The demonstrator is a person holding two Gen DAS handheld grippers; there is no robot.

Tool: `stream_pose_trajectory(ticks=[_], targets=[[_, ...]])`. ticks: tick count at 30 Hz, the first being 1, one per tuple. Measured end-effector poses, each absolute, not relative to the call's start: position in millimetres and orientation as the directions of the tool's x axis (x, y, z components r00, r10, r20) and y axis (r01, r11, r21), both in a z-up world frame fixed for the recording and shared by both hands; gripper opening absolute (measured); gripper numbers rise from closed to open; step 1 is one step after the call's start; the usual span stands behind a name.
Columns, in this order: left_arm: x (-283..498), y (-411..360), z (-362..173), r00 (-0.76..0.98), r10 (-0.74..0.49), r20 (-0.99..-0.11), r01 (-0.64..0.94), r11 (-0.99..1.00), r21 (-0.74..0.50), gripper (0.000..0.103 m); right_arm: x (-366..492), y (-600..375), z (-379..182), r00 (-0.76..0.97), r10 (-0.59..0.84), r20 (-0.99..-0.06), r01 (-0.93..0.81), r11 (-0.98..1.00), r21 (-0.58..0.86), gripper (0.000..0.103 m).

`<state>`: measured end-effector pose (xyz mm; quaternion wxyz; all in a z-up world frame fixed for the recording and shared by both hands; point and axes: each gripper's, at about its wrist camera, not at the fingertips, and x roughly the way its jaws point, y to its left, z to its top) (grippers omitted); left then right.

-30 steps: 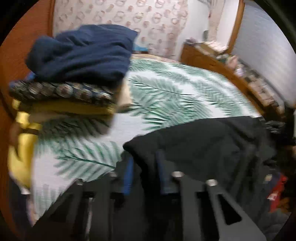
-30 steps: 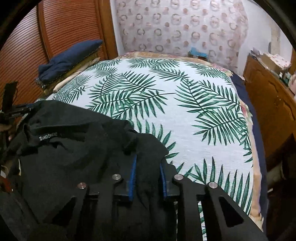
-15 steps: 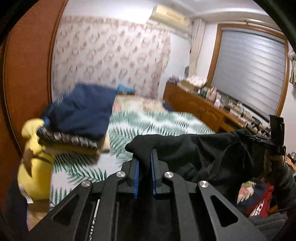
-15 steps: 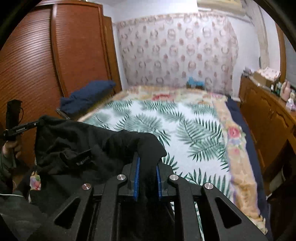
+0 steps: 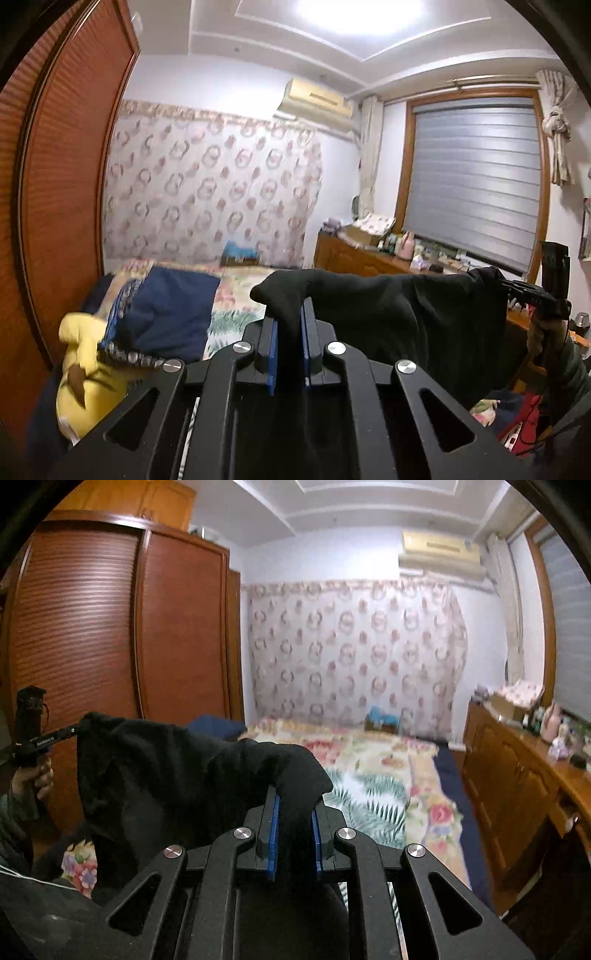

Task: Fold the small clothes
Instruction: 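Lift the T-shirt high with both grippers and fold it over, then lower the folded shirt onto the bed and open both grippers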

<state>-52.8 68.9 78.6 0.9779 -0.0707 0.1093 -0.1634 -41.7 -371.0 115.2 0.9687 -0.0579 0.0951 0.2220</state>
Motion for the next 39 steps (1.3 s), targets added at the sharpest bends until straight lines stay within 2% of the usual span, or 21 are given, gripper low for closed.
stream_pose_trajectory(ticks=[5,11,26,32,34,36,37,38,39], targets=[[-53.0,68.7,98.6,0.936,-0.319,-0.146,0.300,0.944,-0.140,0.011,-60.1,-379.8,130.4,0.899,0.410,-0.153,-0.426,0.899,-0.099,0.014],[-42.9,68.2,110.6,0.945,-0.301,-0.130,0.288,0.951,-0.113,0.011,-54.6,-369.4,118.2,0.906,0.399,-0.140,-0.416,0.901,-0.127,0.014],[-13.6,58.4,162.4,0.961,-0.269,-0.061,0.267,0.963,-0.036,0.011,-52.9,-355.4,132.9,0.930,0.359,-0.076,-0.367,0.907,-0.205,0.014],[60.5,51.8,170.4,0.971,-0.197,-0.134,0.197,0.980,-0.019,0.011,16.4,-343.3,158.1,0.943,0.311,-0.119,-0.330,0.918,-0.220,0.014],[108.0,44.4,159.6,0.970,-0.141,-0.198,0.148,0.989,0.025,0.012,56.2,-333.9,161.3,0.953,0.268,-0.144,-0.296,0.926,-0.235,0.014],[148.0,39.4,137.2,0.957,-0.117,-0.265,0.132,0.991,0.038,0.024,109.3,-322.0,155.9,0.957,0.216,-0.195,-0.261,0.933,-0.249,0.016],[165.9,39.1,123.6,0.945,-0.119,-0.305,0.137,0.990,0.038,0.035,137.3,-317.4,148.1,0.952,0.189,-0.240,-0.249,0.936,-0.249,0.024],[190.1,42.8,102.8,0.921,-0.114,-0.373,0.130,0.991,0.017,0.041,169.6,-312.7,135.9,0.945,0.129,-0.299,-0.208,0.946,-0.250,0.039],[203.8,46.5,86.6,0.901,-0.109,-0.420,0.119,0.993,-0.002,0.043,196.7,-309.7,122.2,0.936,0.062,-0.346,-0.159,0.953,-0.259,0.045]])
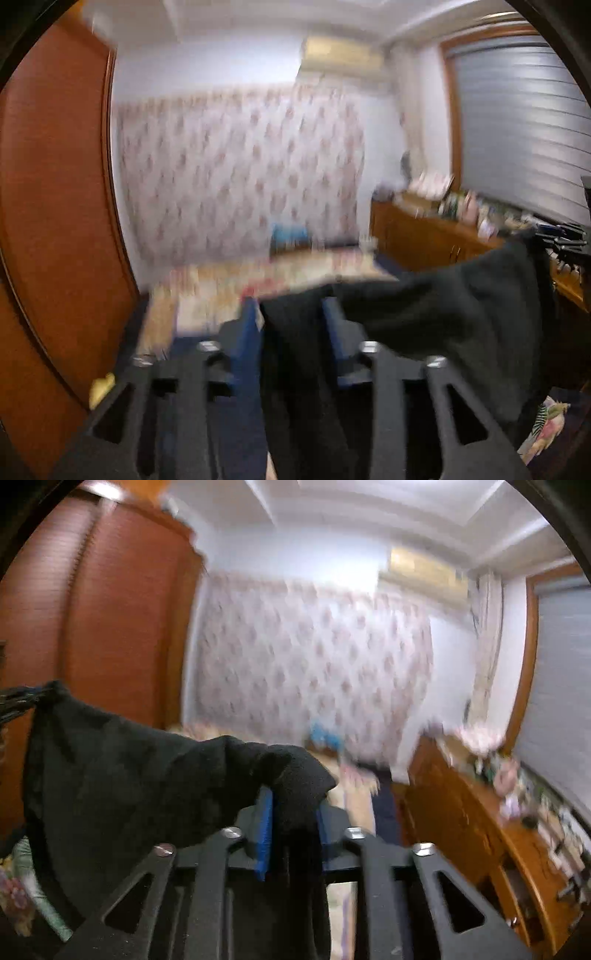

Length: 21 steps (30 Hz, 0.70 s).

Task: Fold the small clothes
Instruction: 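Lower the folded shirt onto the bed and open both grippers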

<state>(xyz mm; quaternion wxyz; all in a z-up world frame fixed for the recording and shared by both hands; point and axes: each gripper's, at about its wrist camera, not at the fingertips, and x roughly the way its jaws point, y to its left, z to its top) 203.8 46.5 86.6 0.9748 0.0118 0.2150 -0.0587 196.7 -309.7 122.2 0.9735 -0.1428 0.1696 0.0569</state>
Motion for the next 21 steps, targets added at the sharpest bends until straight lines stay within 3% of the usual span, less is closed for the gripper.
stream_pose_trajectory(ticks=[2,5,7,10,21], targets=[[216.0,51.5,56.3,0.869,-0.121,-0.480,0.123,0.992,-0.026,0.043,233.7,-309.1,90.1,0.904,0.014,-0.426,-0.124,0.965,-0.232,0.048],[210.7,52.7,19.0,0.836,-0.140,-0.530,0.140,0.989,-0.042,0.050,248.2,-309.2,47.8,0.874,0.050,-0.484,-0.154,0.972,-0.177,0.048],[201.7,50.7,0.1,0.812,-0.164,-0.560,0.156,0.986,-0.062,0.067,245.2,-306.9,19.5,0.854,0.070,-0.515,-0.181,0.969,-0.169,0.048],[183.9,45.3,-18.6,0.790,-0.197,-0.581,0.187,0.979,-0.078,0.078,235.2,-305.8,-5.8,0.832,0.097,-0.546,-0.221,0.961,-0.166,0.048],[156.6,20.0,-76.1,0.707,-0.199,-0.679,0.214,0.975,-0.064,0.078,190.3,-337.6,-66.9,0.756,0.203,-0.622,-0.297,0.953,-0.050,0.048]])
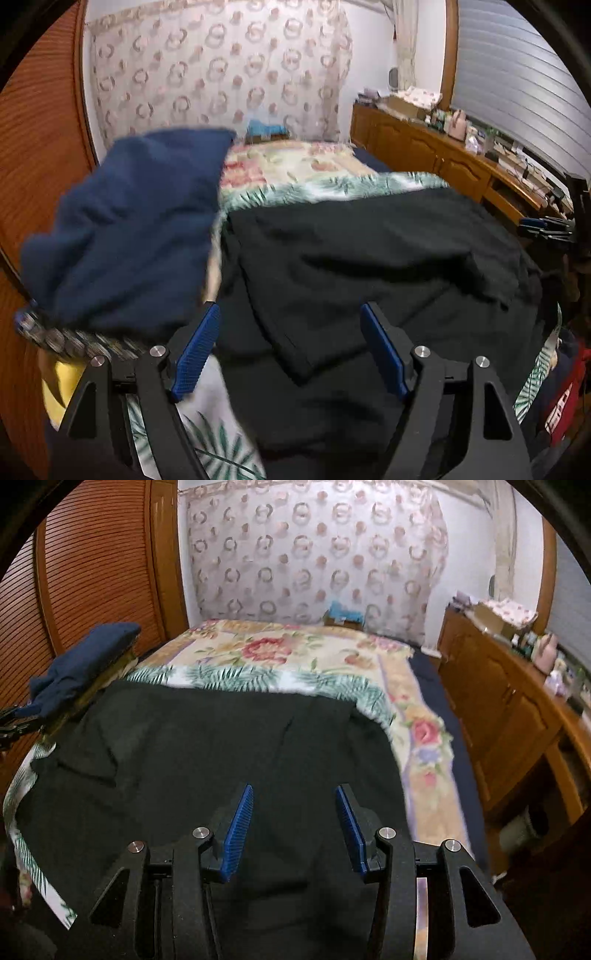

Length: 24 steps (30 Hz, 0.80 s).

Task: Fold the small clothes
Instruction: 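Lower the folded shirt onto the bed and open both grippers, then close both grippers on the folded shirt's edge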

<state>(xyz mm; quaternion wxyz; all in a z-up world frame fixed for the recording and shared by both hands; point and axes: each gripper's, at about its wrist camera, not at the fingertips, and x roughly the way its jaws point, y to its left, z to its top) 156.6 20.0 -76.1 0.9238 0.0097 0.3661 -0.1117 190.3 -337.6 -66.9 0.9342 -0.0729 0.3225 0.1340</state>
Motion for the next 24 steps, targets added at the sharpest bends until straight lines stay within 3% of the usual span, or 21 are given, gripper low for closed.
stream_pose_trajectory(ticks=[2,4,6,17,23,24], targets=[[158.6,18.2,-85.4,0.685,-0.216,-0.696,0.225,0.971,-0.080,0.077,194.2,-342.6,-74.6,0.749,0.196,-0.633,-0.289,0.956,-0.045,0.048],[160.8,17.1,-92.1,0.662,-0.240,-0.710,0.237,0.966,-0.105,0.063,203.5,-351.3,-79.1,0.737,0.194,-0.647,-0.273,0.962,-0.022,0.048],[161.3,16.4,-99.4,0.635,-0.252,-0.730,0.230,0.964,-0.132,0.057,208.9,-355.5,-75.0,0.732,0.180,-0.657,-0.251,0.968,-0.014,0.048],[161.5,14.3,-118.0,0.606,-0.224,-0.763,0.200,0.972,-0.126,0.053,219.1,-344.4,-67.9,0.720,0.181,-0.670,-0.233,0.972,0.013,0.048],[163.8,5.5,-117.4,0.607,-0.208,-0.767,0.219,0.972,-0.090,0.029,207.7,-333.5,-72.4,0.726,0.157,-0.670,-0.241,0.970,-0.033,0.048],[164.1,4.0,-116.8,0.610,-0.203,-0.766,0.222,0.972,-0.081,0.015,206.8,-333.7,-75.4,0.723,0.167,-0.671,-0.249,0.968,-0.027,0.048]])
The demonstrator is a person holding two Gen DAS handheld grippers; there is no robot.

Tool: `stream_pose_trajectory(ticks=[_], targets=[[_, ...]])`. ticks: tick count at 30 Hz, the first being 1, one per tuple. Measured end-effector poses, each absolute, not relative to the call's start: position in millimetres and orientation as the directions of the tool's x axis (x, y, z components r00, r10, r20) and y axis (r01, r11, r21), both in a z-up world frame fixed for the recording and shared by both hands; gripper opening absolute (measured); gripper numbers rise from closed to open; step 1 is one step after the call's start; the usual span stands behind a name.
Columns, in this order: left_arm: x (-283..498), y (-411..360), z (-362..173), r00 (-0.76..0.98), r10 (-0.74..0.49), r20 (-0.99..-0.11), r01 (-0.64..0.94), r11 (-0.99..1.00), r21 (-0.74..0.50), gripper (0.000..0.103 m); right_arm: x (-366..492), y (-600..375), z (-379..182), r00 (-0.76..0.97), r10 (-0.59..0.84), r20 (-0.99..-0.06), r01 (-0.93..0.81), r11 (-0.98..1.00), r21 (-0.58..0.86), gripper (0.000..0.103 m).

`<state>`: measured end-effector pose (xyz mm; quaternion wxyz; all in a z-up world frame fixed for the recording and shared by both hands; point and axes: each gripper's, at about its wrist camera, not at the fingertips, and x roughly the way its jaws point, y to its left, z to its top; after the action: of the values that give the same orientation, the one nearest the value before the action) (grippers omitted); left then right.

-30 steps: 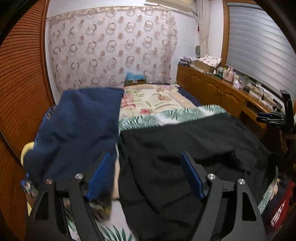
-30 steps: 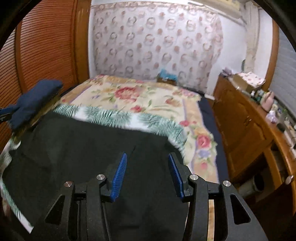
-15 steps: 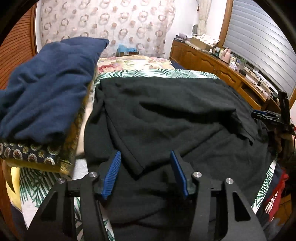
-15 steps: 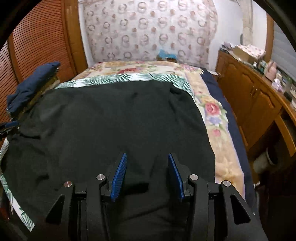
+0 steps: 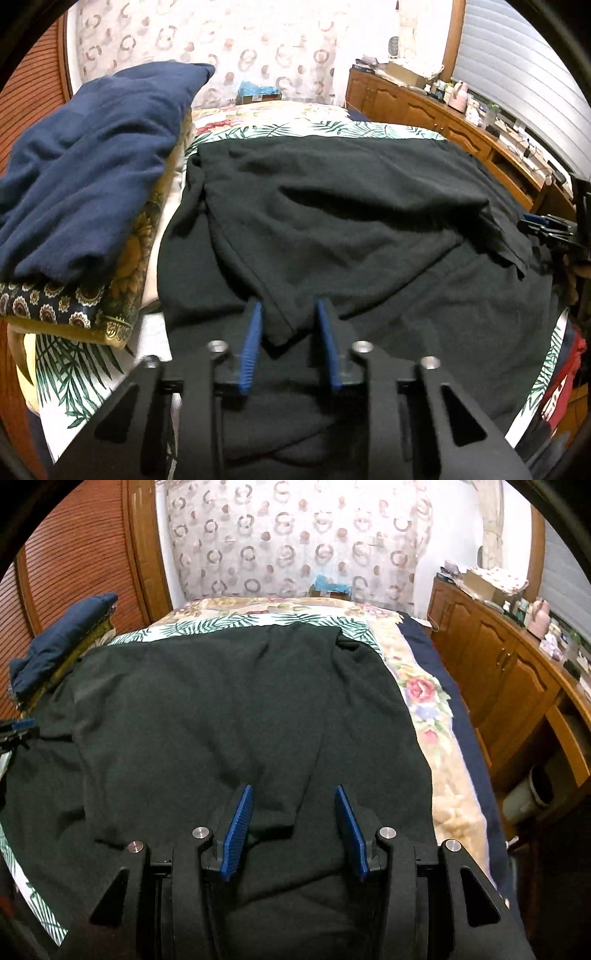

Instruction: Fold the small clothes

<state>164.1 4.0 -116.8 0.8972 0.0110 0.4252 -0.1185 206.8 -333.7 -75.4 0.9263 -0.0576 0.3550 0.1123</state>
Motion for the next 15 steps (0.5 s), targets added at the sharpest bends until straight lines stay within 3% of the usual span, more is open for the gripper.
stream_pose_trajectory(ticks=[1,4,5,15], targets=[[164.0,3.6,-115.7,0.616,-0.199,-0.762,0.223,0.972,-0.074,0.010,204.9,-334.4,-76.4,0.719,0.185,-0.670,-0.263,0.965,-0.016,0.044],[160.1,8.4,-104.1,0.664,-0.172,-0.727,0.188,0.980,-0.060,0.009,201.3,-332.8,-75.1,0.712,0.225,-0.665,-0.306,0.952,-0.005,0.011],[157.6,10.4,-99.1,0.679,-0.176,-0.712,0.186,0.980,-0.065,0.009,200.1,-332.6,-73.2,0.719,0.222,-0.658,-0.308,0.951,-0.017,0.006],[134.2,30.5,-54.4,0.768,-0.215,-0.604,0.180,0.976,-0.119,0.008,175.3,-353.1,-36.3,0.801,0.271,-0.533,-0.310,0.951,0.018,0.004]])
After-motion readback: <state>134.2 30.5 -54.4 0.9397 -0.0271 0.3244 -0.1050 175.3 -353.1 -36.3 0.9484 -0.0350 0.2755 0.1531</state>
